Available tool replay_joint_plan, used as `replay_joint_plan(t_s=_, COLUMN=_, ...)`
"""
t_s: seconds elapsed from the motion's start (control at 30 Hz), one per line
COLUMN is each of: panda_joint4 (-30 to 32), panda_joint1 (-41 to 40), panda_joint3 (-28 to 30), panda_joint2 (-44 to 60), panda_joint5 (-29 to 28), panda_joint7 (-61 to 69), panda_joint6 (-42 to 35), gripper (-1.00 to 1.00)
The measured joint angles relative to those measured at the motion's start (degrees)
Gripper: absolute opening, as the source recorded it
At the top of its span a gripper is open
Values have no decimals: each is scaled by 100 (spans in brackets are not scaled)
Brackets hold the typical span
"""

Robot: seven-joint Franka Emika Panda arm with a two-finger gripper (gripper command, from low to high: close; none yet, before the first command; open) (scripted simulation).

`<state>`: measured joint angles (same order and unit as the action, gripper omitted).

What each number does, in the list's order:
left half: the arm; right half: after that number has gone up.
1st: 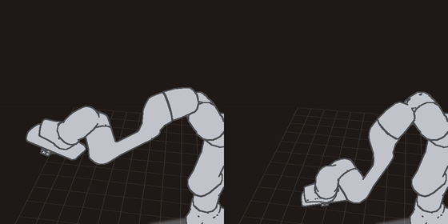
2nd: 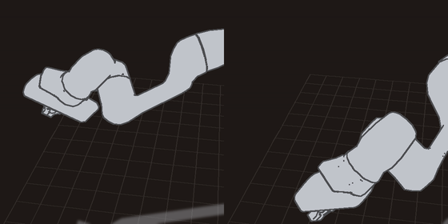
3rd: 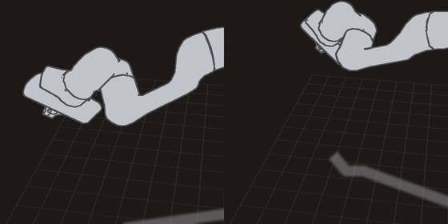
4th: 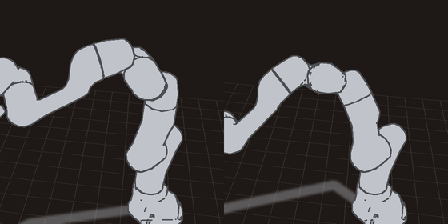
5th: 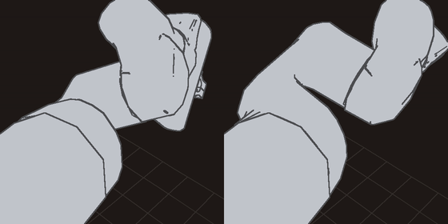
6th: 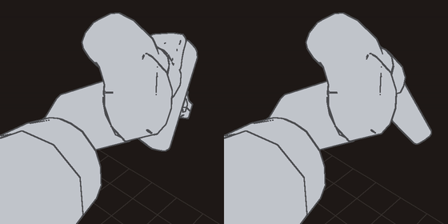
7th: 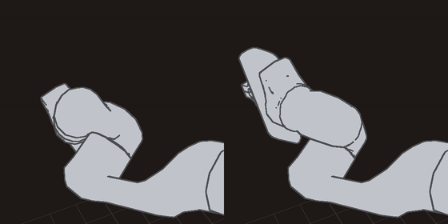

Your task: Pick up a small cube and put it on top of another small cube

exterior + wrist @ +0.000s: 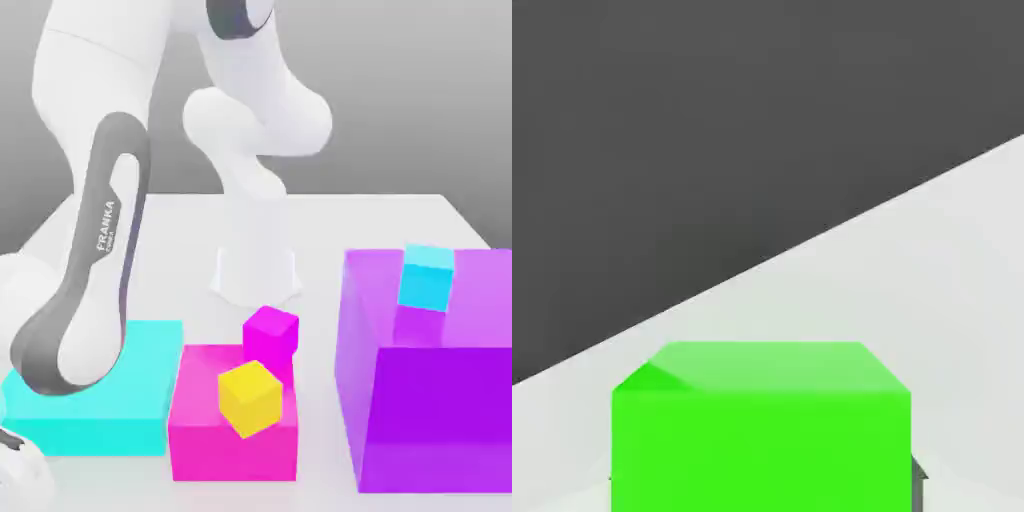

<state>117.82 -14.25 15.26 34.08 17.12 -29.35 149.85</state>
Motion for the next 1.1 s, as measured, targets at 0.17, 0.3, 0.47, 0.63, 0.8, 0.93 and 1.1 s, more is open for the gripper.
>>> replay_joint_plan(t_s=0.17, panda_joint4=412, panda_joint1=281, panda_joint3=131, panda_joint2=-958, panda_joint5=-228, panda_joint7=-296, panda_joint6=-551, gripper=-100)
replay_joint_plan(t_s=0.3, panda_joint4=982, panda_joint1=584, panda_joint3=3, panda_joint2=-1755, panda_joint5=-222, panda_joint7=-581, panda_joint6=-790, gripper=-100)
replay_joint_plan(t_s=0.47, panda_joint4=1717, panda_joint1=968, panda_joint3=-182, panda_joint2=-2783, panda_joint5=-357, panda_joint7=-1043, panda_joint6=-1051, gripper=-100)
replay_joint_plan(t_s=0.63, panda_joint4=2458, panda_joint1=1369, panda_joint3=-393, panda_joint2=-3833, panda_joint5=-635, panda_joint7=-1609, panda_joint6=-1292, gripper=-100)
replay_joint_plan(t_s=0.8, panda_joint4=3199, panda_joint1=1467, panda_joint3=-780, panda_joint2=-4877, panda_joint5=-959, panda_joint7=-2212, panda_joint6=-1533, gripper=-100)
replay_joint_plan(t_s=0.93, panda_joint4=3790, panda_joint1=1508, panda_joint3=-1173, panda_joint2=-5700, panda_joint5=-1185, panda_joint7=-2672, panda_joint6=-1732, gripper=-100)
replay_joint_plan(t_s=1.1, panda_joint4=4527, panda_joint1=1518, panda_joint3=-1707, panda_joint2=-6722, panda_joint5=-1414, panda_joint7=-3204, panda_joint6=-1990, gripper=-100)
